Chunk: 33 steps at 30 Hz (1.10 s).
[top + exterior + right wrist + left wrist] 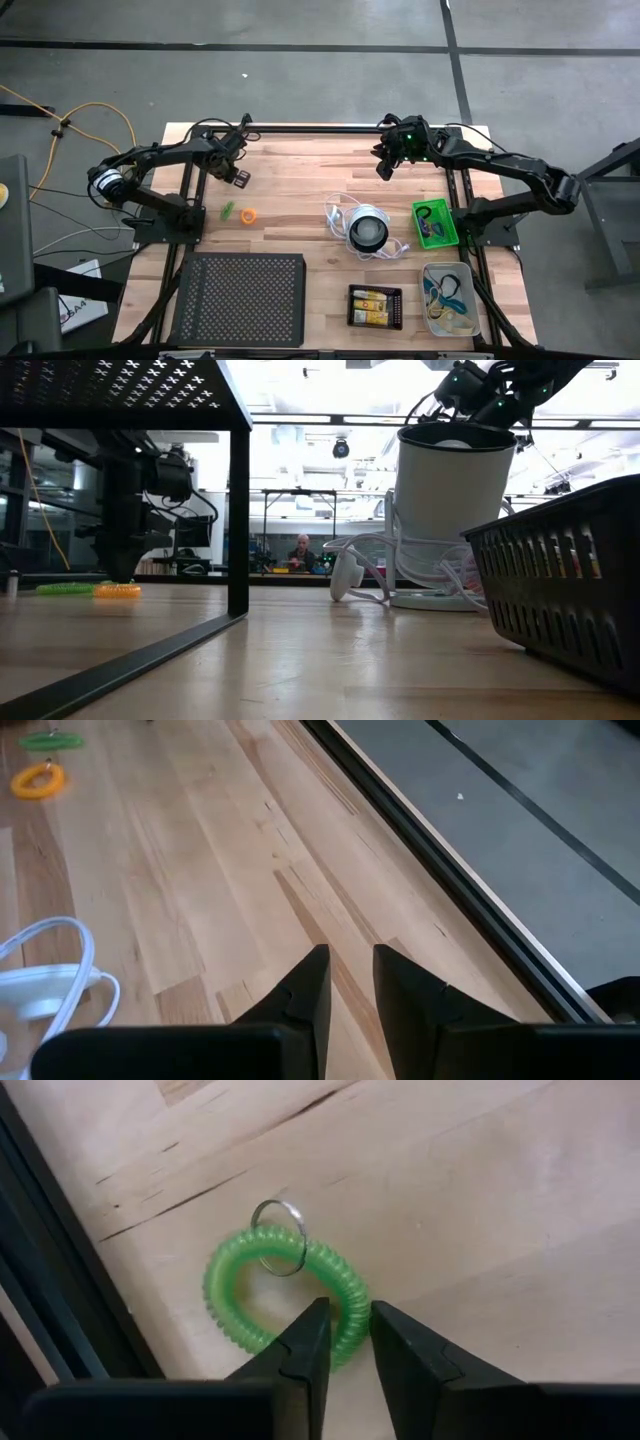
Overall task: Pick & Place Office Desk Supplies
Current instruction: Put the top green spring keychain into the green bin
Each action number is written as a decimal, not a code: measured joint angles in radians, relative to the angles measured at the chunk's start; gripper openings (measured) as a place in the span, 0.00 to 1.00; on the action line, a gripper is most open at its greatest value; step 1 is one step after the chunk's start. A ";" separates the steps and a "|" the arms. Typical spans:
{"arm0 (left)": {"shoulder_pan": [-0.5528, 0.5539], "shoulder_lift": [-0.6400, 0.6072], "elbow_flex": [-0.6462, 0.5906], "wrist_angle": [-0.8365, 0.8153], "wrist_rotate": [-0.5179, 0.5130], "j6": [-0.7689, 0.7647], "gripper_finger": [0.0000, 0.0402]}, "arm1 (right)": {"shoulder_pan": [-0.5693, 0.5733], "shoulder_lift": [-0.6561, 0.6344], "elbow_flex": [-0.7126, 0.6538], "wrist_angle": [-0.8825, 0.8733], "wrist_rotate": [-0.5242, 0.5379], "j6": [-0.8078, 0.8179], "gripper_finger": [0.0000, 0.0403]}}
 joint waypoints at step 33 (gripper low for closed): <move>-0.262 -0.192 -0.004 0.751 0.226 0.114 0.04 | 0.000 0.000 0.000 0.000 0.000 0.000 0.17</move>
